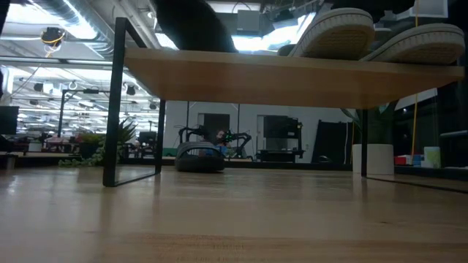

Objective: Pick and place slides into the shelf
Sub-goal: Put the left black slide on the shelf

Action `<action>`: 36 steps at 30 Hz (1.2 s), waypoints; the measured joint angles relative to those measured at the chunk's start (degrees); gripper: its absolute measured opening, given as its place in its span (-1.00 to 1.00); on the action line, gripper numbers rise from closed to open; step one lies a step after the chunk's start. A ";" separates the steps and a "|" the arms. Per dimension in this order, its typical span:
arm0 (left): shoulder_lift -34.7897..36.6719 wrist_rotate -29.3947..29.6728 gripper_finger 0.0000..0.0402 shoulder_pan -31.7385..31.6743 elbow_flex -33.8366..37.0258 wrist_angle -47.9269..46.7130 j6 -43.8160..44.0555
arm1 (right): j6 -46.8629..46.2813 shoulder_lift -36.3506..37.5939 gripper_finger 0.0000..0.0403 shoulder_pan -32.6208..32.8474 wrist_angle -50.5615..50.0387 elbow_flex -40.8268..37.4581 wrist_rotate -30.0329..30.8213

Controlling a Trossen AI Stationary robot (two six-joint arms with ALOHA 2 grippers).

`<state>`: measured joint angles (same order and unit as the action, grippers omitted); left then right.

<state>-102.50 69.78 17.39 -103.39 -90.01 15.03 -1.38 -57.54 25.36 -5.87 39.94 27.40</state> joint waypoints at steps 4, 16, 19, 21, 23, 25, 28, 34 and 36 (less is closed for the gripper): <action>-0.38 -0.57 -1.00 1.51 0.00 0.00 2.98 | 0.06 -1.08 -0.86 0.00 -0.07 0.00 0.00; -3.79 -8.88 -1.00 4.13 -0.02 0.04 8.63 | 0.03 -4.07 -0.86 0.02 -0.03 0.00 -0.03; -5.12 -10.56 -1.00 4.00 -0.02 0.01 8.77 | 0.08 -4.05 -0.86 0.07 0.55 0.00 -0.03; -5.85 -10.61 -1.00 4.00 -0.02 0.01 8.80 | 0.07 -4.05 -0.86 0.08 0.83 0.00 -0.05; -6.10 -10.88 -1.00 4.22 0.00 0.03 8.83 | 0.05 -4.05 -0.86 0.07 0.88 0.00 -0.05; -6.01 -11.02 -1.00 4.58 0.00 0.24 8.83 | 0.08 -4.05 -0.86 0.07 0.90 0.00 -0.03; -5.99 -11.10 -1.00 5.34 0.00 0.75 8.84 | 0.16 -4.05 -0.86 0.07 0.90 0.00 -0.04; -5.90 -13.22 -1.00 7.25 0.00 4.56 8.45 | 0.34 -4.05 -0.86 0.07 0.94 0.00 -0.03; -5.90 -13.84 -1.00 7.73 0.00 6.67 8.42 | 0.34 -4.05 -0.86 0.07 0.94 0.00 -0.03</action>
<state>-108.40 55.94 25.12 -103.39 -83.34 23.44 -1.04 -61.58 25.43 -4.93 39.94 27.38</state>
